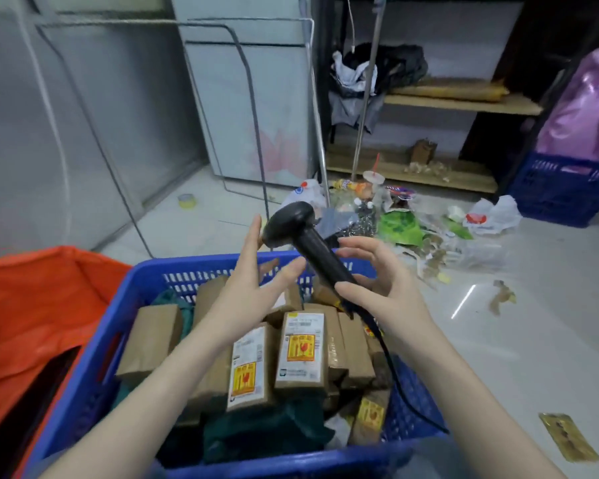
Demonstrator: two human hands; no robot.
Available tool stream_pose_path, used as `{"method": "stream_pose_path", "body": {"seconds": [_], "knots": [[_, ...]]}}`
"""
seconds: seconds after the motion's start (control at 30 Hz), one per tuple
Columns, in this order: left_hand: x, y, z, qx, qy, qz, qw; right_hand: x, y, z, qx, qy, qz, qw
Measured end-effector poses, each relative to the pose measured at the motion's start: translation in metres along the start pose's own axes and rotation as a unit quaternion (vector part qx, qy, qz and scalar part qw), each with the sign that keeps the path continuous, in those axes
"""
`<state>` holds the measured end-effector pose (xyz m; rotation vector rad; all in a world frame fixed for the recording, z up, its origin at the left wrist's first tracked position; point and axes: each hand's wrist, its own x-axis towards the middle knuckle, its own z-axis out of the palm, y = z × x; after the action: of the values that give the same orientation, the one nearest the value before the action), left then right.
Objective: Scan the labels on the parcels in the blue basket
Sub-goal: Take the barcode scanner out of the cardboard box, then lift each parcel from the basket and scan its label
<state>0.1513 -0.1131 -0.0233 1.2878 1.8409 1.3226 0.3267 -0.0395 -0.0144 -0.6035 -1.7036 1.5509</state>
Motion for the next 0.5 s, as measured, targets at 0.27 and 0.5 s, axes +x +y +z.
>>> {"method": "stream_pose_path", "body": {"seconds": [0.27,0.5], "knots": [[-0.011,-0.021,-0.037,-0.167,0.093,0.0,0.982,0.007,0.012,0.041,0.003,-0.112,0.075,0.991],[-0.015,-0.024,-0.037,-0.144,0.083,0.033,0.986,0.018,0.015,0.065,-0.096,-0.146,0.117,0.978]]}}
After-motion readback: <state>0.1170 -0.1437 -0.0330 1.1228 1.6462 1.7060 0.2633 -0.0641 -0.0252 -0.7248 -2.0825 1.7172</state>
